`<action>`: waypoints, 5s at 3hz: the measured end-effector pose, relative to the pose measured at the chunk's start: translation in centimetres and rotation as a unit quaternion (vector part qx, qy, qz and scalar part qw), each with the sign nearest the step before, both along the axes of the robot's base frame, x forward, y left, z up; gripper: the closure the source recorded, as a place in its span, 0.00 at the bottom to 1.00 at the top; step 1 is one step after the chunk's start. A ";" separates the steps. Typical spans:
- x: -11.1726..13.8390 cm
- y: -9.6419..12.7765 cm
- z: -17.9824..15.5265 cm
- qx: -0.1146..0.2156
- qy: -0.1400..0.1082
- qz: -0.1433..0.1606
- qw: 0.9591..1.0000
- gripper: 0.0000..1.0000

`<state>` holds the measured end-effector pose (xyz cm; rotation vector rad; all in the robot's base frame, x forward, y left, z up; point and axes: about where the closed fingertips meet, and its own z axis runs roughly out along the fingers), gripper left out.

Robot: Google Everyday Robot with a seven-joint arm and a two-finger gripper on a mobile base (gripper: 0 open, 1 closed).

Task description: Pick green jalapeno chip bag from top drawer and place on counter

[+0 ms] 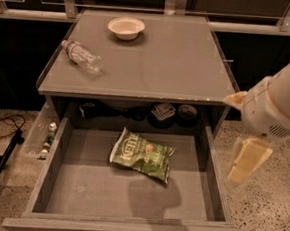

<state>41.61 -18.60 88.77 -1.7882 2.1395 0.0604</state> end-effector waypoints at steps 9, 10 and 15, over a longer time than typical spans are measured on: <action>7.6 10.4 -20.5 0.204 -0.049 0.040 0.977 0.00; 9.3 11.5 -22.4 0.227 -0.063 0.045 0.971 0.00; 13.3 15.6 -25.3 0.262 -0.046 0.058 0.962 0.43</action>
Offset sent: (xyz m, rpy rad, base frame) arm 0.0098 0.0314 -0.1244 0.3157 0.0245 0.0450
